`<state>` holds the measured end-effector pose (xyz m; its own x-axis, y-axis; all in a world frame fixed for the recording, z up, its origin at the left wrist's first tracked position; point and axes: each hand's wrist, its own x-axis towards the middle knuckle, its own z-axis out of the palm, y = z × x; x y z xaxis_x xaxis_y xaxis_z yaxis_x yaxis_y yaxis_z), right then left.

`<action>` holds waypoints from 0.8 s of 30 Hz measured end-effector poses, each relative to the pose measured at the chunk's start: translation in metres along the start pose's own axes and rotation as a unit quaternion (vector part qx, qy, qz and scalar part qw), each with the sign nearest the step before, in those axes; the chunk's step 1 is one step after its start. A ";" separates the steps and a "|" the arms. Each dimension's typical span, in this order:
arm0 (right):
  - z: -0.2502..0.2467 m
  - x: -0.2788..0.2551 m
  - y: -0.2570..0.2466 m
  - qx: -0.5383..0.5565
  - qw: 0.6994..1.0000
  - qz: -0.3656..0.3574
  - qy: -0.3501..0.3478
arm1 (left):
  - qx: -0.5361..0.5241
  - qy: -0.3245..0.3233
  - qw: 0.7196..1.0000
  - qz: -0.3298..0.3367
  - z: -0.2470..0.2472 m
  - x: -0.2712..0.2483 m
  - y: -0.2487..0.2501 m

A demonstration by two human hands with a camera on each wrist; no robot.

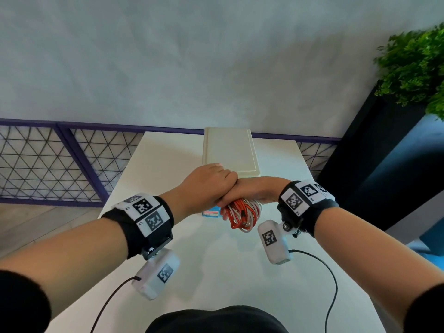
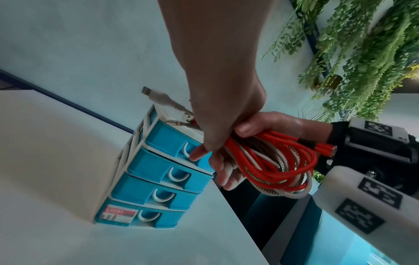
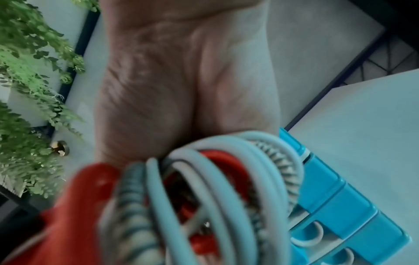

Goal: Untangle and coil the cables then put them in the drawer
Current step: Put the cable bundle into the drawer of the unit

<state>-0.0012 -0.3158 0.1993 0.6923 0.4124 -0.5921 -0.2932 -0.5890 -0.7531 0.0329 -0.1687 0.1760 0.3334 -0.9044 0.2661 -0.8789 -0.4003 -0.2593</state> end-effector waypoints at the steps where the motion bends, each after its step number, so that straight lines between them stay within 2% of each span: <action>1: 0.000 0.002 0.002 -0.058 0.998 0.003 0.031 | 0.001 -0.017 1.000 -0.002 0.001 0.000 0.001; 2: 0.000 0.003 0.003 -0.136 0.988 0.012 0.076 | 0.002 -0.036 0.999 -0.013 0.003 0.000 0.002; 4: 0.003 0.004 0.006 -0.270 0.943 0.033 0.191 | -0.013 -0.111 0.991 -0.073 0.008 -0.003 0.003; 6: 0.018 0.004 0.007 -0.324 0.901 0.008 0.288 | -0.032 -0.181 0.974 -0.129 0.015 -0.008 0.000; 8: 0.042 0.008 0.011 -0.383 0.866 -0.018 0.321 | -0.039 -0.188 0.969 -0.153 0.017 -0.010 -0.001; 10: 0.058 0.015 0.017 -0.451 0.829 0.001 0.330 | -0.055 -0.167 0.971 -0.165 0.016 -0.011 0.001; 12: 0.059 0.022 0.029 -0.507 0.780 0.042 0.364 | -0.104 -0.159 0.966 -0.175 0.013 -0.012 0.001; 14: 0.053 0.021 0.037 -0.525 0.748 0.026 0.405 | -0.166 -0.166 0.955 -0.182 0.013 -0.015 0.000; 15: 0.051 0.020 0.038 -0.515 0.753 0.004 0.410 | -0.194 -0.171 0.948 -0.185 0.013 -0.018 0.000; 18: 0.054 0.016 0.041 -0.472 0.804 -0.029 0.359 | -0.241 -0.182 0.935 -0.184 0.016 -0.024 0.003; 20: 0.055 0.017 0.046 -0.477 0.806 -0.044 0.346 | -0.258 -0.185 0.930 -0.186 0.021 -0.027 0.007; 24: 0.047 0.021 0.052 -0.475 0.823 -0.027 0.310 | -0.277 -0.214 0.920 -0.175 0.030 -0.024 0.005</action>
<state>-0.0331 -0.3051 0.1338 0.9773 0.1949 -0.0827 0.1926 -0.9806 -0.0356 0.0310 -0.1537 0.1411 0.6286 -0.7571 -0.1780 -0.6914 -0.6488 0.3179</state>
